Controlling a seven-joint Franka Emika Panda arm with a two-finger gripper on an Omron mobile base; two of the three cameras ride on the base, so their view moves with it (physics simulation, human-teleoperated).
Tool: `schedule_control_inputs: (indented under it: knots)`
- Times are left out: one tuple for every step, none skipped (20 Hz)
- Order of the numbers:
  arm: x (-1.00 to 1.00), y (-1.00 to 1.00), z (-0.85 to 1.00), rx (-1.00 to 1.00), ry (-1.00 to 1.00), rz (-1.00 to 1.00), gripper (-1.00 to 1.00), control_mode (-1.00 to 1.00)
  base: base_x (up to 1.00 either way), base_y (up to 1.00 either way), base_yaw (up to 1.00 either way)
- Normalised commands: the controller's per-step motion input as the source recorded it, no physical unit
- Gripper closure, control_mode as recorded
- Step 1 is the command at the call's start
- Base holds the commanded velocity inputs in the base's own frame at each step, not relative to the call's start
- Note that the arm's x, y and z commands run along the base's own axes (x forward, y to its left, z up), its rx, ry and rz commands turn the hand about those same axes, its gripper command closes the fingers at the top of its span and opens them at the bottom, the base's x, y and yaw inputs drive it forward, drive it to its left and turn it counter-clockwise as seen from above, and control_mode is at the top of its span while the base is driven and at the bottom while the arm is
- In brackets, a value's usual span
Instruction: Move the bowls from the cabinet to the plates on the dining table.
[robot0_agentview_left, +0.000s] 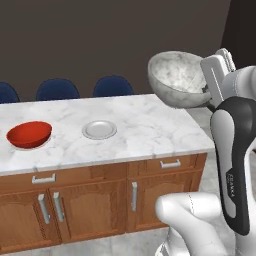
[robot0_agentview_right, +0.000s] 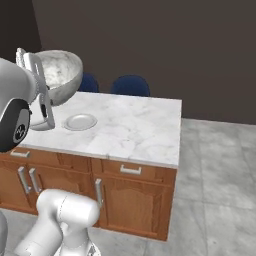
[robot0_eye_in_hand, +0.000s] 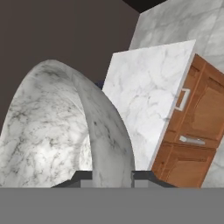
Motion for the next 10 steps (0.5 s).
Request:
schedule_control_inputs:
  knots:
    - [0.0, 0.0, 0.0, 0.0, 0.0, 0.0, 1.0, 1.0, 0.0, 0.62, 0.0]
    - [0.0, 0.0, 0.0, 0.0, 0.0, 0.0, 1.0, 1.0, 0.0, 0.62, 0.0]
    - [0.0, 0.0, 0.0, 0.0, 0.0, 0.0, 1.0, 1.0, 0.0, 0.62, 0.0]
    - [0.0, 0.0, 0.0, 0.0, 0.0, 0.0, 1.0, 1.0, 0.0, 0.62, 0.0]
    - [0.0, 0.0, 0.0, 0.0, 0.0, 0.0, 1.0, 1.0, 0.0, 0.62, 0.0]
    - [0.0, 0.0, 0.0, 0.0, 0.0, 0.0, 1.0, 1.0, 0.0, 0.62, 0.0]
    - [0.0, 0.0, 0.0, 0.0, 0.0, 0.0, 1.0, 1.0, 0.0, 0.62, 0.0]
    - [0.0, 0.0, 0.0, 0.0, 0.0, 0.0, 1.0, 1.0, 0.09, 0.47, 0.0]
    - [0.0, 0.0, 0.0, 0.0, 0.0, 0.0, 1.0, 1.0, 0.4, 0.28, 0.0]
    - [0.0, 0.0, 0.0, 0.0, 0.0, 0.0, 1.0, 1.0, 0.61, 0.16, -0.01]
